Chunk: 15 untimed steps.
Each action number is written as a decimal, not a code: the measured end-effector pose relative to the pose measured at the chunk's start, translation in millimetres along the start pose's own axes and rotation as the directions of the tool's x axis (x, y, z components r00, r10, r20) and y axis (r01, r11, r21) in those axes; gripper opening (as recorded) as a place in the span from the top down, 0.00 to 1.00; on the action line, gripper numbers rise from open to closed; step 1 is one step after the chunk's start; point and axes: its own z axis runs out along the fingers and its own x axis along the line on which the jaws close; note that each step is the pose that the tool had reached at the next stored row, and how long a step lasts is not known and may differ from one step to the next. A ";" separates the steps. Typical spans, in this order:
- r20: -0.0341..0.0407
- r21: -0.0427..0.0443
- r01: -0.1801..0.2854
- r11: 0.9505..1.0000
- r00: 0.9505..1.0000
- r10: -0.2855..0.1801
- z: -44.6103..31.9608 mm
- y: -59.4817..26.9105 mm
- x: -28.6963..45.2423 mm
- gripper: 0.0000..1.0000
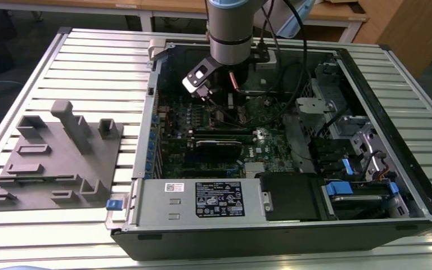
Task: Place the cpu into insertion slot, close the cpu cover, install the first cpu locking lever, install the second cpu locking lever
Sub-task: 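Place the cpu into insertion slot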
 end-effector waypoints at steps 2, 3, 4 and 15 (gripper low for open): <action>0.000 0.000 0.000 1.000 1.000 0.000 0.1 0.0 0.0 0.46; 0.000 0.000 0.000 1.000 1.000 0.000 0.3 -0.1 0.0 0.46; 0.000 0.000 0.000 1.000 1.000 0.000 0.4 -0.1 0.0 0.46; -0.001 0.000 0.000 1.000 1.000 0.000 -1.6 0.2 0.2 0.46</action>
